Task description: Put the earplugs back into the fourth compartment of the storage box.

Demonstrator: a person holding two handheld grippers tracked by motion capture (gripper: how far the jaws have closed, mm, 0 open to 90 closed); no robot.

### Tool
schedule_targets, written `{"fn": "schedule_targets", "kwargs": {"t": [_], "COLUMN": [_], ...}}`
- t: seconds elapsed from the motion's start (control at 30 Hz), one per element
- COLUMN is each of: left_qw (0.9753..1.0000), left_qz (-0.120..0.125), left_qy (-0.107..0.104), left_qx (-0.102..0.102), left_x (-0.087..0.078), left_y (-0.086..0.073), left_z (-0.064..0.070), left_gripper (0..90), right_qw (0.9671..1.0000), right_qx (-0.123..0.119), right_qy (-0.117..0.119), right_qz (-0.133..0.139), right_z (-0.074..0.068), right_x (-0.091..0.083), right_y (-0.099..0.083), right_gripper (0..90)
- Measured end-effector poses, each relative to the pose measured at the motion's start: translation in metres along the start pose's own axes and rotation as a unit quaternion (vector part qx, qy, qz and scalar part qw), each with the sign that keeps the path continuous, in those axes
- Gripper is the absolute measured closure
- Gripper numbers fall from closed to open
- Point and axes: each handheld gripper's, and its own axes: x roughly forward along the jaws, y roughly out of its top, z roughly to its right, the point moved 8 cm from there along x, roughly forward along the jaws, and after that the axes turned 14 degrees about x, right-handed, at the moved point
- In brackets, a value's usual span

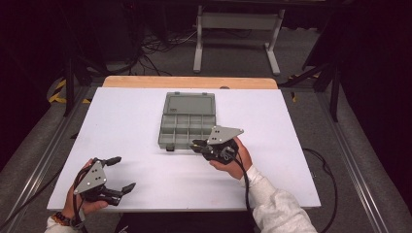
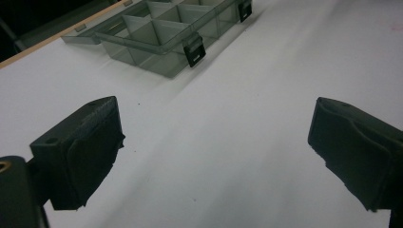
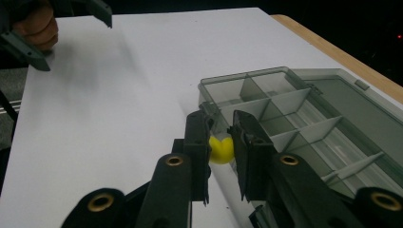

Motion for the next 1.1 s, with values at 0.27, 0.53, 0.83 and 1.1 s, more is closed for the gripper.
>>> {"fn": "schedule_targets", "kwargs": {"t": [0.27,0.53,0.83,1.1], "left_qw": [1.0,1.0,1.0,1.0], "left_qz": [0.001,0.001,0.001,0.004], "left_qy": [0.001,-0.001,-0.003,-0.002], "left_qx": [-0.003,-0.001,-0.001,-0.002], "left_x": [-0.001,0.0,0.0,-0.001], "left_y": [0.0,0.0,0.0,0.001], "left_z": [0.0,0.0,0.0,0.0], "left_gripper": [5.3,5.3,5.3,5.3], "right_qw": [0.9996,0.9988,0.9973,0.9955], "right_qx": [0.002,0.012,0.028,0.036], "right_qy": [-0.027,-0.045,-0.067,-0.087], "right_qz": [0.007,0.011,0.007,-0.001], "right_z": [0.018,0.037,0.06,0.078], "right_x": [-0.004,-0.007,-0.002,0.003], "right_y": [0.01,0.016,0.019,0.021], "right_gripper": [77.3,77.1,76.8,76.4]}}
